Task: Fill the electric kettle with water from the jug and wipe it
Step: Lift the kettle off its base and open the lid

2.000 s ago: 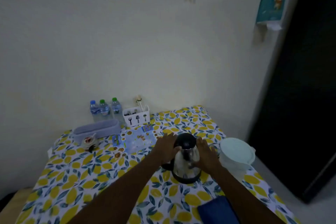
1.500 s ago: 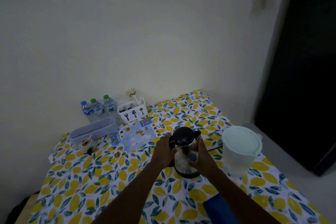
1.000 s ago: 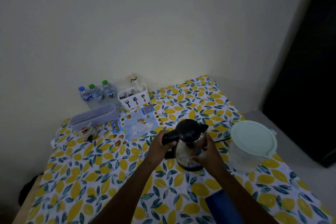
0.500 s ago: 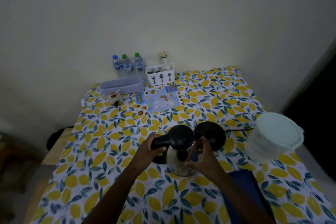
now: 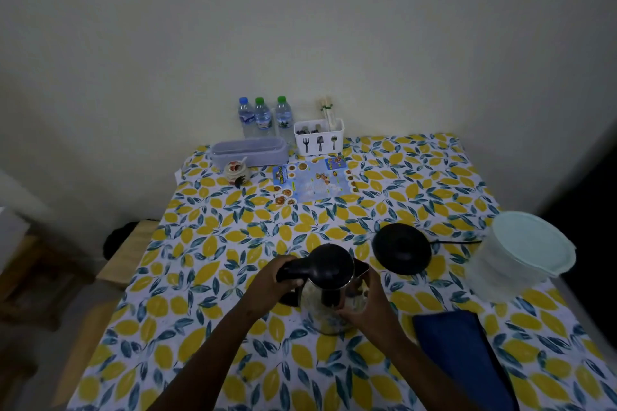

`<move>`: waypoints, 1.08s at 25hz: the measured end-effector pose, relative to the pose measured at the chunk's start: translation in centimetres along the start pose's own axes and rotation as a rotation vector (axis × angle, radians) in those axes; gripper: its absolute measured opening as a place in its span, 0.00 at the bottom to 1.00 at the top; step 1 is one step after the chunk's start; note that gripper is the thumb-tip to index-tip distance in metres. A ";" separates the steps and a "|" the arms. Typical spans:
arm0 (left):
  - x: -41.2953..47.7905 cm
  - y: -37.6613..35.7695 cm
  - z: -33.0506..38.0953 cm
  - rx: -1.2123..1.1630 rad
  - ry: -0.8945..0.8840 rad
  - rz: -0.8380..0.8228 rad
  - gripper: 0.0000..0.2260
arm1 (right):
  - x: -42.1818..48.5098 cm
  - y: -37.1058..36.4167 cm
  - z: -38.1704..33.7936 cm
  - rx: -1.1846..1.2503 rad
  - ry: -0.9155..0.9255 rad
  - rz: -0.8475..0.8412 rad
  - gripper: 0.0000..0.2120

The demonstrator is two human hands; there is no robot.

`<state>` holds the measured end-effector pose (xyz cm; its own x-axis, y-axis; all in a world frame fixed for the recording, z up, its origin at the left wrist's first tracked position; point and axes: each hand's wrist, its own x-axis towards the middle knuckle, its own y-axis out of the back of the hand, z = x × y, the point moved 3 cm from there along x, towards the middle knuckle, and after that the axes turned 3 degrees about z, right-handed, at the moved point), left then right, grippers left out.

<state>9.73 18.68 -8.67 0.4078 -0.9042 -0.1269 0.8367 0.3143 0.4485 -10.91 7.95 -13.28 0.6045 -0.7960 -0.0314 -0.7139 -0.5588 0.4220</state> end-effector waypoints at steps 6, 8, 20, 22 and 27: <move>0.9 -1.7 2.7 0.234 -0.124 0.109 0.23 | 0.0 0.2 -0.8 -0.259 0.172 0.013 0.55; 1.5 -3.1 4.1 0.381 -0.216 0.146 0.27 | 0.1 0.2 -0.9 -0.395 0.226 -0.027 0.52; 1.4 -6.5 5.1 0.466 -0.161 0.337 0.22 | 0.0 0.4 -0.4 -0.438 0.229 -0.006 0.49; 0.8 -5.6 5.5 0.198 -0.130 0.342 0.21 | -0.1 0.4 -0.5 -0.418 0.227 -0.002 0.49; -1.5 -2.1 3.8 -0.326 -0.043 0.411 0.18 | -0.1 0.3 -0.5 -0.369 0.234 0.006 0.51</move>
<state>5.98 18.33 -6.03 0.7164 -0.6964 0.0413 0.6841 0.7129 0.1540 -11.01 7.96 -12.67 0.6949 -0.7010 0.1604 -0.5691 -0.3997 0.7186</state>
